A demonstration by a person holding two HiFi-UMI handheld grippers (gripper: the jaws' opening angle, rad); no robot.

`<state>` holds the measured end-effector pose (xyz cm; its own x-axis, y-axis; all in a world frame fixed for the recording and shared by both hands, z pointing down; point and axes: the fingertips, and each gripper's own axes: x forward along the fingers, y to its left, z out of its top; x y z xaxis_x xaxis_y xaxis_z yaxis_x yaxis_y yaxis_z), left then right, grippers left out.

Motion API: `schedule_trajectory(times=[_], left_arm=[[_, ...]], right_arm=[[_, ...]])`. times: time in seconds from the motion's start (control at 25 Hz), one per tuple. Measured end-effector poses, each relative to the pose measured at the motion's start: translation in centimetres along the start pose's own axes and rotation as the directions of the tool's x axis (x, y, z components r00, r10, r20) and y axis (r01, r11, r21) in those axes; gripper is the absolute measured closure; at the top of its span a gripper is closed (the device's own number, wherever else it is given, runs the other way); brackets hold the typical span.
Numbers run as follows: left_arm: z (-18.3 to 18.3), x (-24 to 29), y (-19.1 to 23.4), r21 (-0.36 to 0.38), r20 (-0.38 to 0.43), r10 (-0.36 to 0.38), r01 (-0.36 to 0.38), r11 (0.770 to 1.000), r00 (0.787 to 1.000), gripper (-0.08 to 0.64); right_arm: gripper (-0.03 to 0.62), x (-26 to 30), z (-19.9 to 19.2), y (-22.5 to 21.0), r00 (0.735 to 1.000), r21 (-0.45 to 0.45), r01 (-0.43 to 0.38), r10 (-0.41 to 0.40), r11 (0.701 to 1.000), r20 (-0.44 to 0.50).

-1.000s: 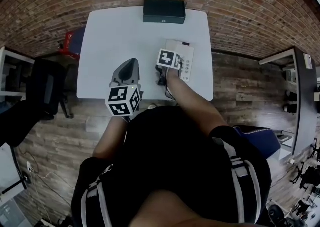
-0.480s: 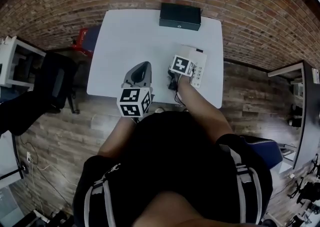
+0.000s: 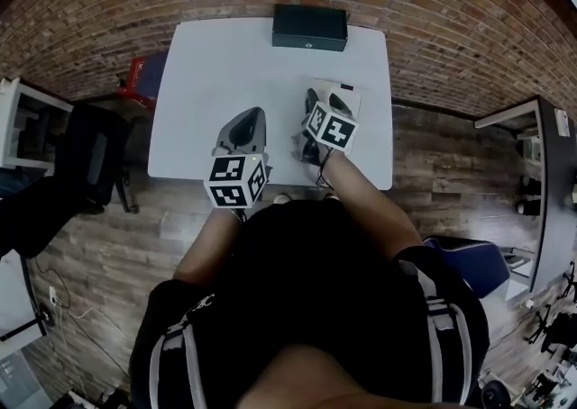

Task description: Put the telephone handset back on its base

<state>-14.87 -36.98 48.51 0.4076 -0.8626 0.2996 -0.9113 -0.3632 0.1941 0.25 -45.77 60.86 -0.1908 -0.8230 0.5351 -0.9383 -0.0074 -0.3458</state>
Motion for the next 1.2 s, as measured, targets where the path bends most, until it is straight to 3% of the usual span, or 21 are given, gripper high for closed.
schedule_trajectory(times=[0.08, 0.16, 0.24, 0.48, 0.64, 0.8, 1.04, 1.2], left_arm=[[0.2, 0.3, -0.3, 0.004, 0.004, -0.005, 0.005, 1.0, 1.0, 0.557], [0.4, 0.6, -0.6, 0.006, 0.006, -0.01, 0.01, 1.0, 1.0, 0.557], [0.5, 0.9, -0.9, 0.004, 0.008, -0.017, 0.017, 1.0, 1.0, 0.557], [0.9, 1.9, -1.9, 0.006, 0.015, -0.045, 0.045, 0.999, 0.999, 0.558], [0.9, 2.3, -3.0, 0.015, 0.017, -0.073, 0.073, 0.997, 0.997, 0.557], [1.5, 2.2, -3.8, 0.042, 0.031, -0.086, 0.085, 0.996, 0.996, 0.557], [2.5, 1.8, -4.3, 0.079, 0.055, -0.088, 0.084, 0.993, 0.995, 0.557], [2.0, 1.6, -4.4, 0.072, 0.043, -0.087, 0.084, 0.994, 0.995, 0.558]], right_arm=[[0.374, -1.2, 1.6, 0.3, 0.995, -0.001, -0.066, 0.066, 0.998, 0.07], [0.493, -3.1, 3.3, 0.5, 0.984, -0.035, -0.102, 0.106, 0.994, 0.143], [0.557, -5.5, 5.4, 1.1, 0.964, -0.104, -0.119, 0.139, 0.987, 0.226], [0.592, -12.3, 11.0, 3.2, 0.877, -0.313, -0.104, 0.235, 0.944, 0.418], [0.594, -15.3, 12.9, 3.0, 0.832, -0.334, -0.11, 0.271, 0.936, 0.485], [0.594, -16.8, 12.9, 1.6, 0.828, -0.341, -0.097, 0.266, 0.935, 0.493], [0.594, -16.3, 10.9, 0.5, 0.86, -0.328, -0.088, 0.238, 0.941, 0.451], [0.594, -16.6, 10.5, 1.0, 0.864, -0.331, -0.101, 0.248, 0.938, 0.438]])
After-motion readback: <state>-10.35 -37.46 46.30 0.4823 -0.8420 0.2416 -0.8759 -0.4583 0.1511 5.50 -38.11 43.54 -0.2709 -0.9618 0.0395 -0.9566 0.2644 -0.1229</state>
